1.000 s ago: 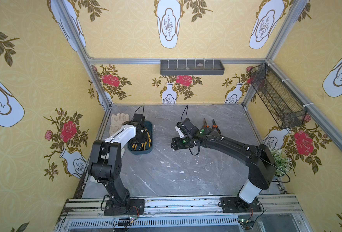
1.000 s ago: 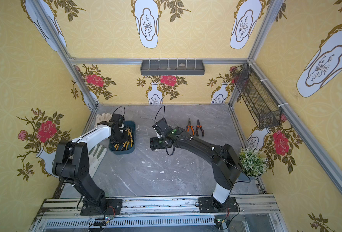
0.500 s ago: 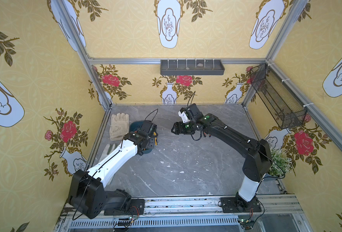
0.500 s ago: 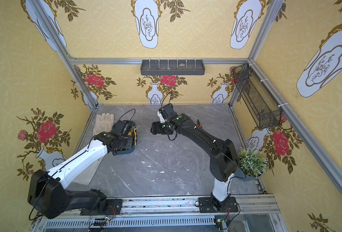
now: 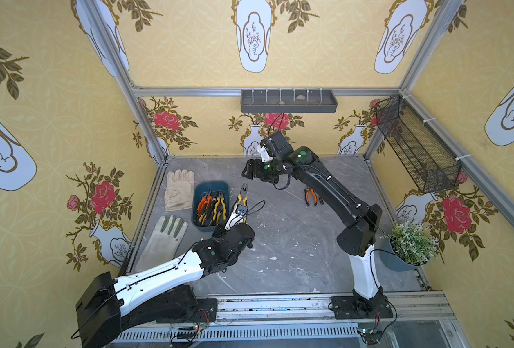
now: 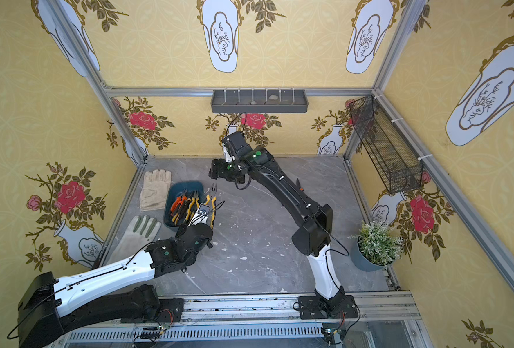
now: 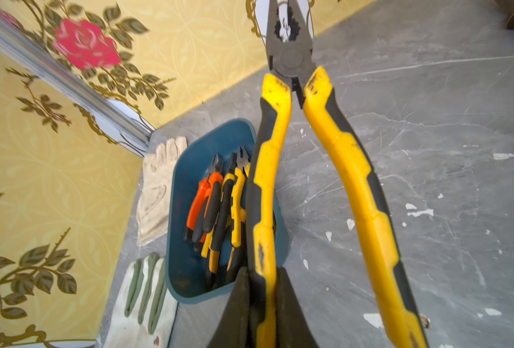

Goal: Take the pliers out of the storage box
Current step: Place the pliers at the center of the board.

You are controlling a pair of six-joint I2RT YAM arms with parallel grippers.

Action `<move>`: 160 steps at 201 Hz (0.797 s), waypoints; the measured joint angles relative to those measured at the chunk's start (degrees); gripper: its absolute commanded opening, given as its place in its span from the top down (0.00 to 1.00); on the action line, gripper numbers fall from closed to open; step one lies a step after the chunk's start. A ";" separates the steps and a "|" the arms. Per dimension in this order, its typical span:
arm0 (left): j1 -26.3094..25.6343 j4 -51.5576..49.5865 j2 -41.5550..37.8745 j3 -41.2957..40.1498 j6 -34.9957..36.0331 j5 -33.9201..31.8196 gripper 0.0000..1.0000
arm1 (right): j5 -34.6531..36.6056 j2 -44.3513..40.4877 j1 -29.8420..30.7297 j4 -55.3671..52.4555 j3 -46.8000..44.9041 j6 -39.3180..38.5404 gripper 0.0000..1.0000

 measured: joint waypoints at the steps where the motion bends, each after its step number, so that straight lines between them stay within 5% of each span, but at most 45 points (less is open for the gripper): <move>1: -0.13 0.22 0.04 -0.07 0.09 -0.20 1.00 | -0.07 0.04 0.09 -0.11 0.07 0.20 0.18; 99: -2.49 8.31 1.14 -0.39 4.24 -8.74 1.00 | 1.51 1.01 2.99 -2.97 -1.14 6.91 0.24; 160: -2.49 8.17 1.55 -0.07 4.46 -8.68 1.00 | 4.55 1.36 5.79 -2.89 -1.25 7.48 0.46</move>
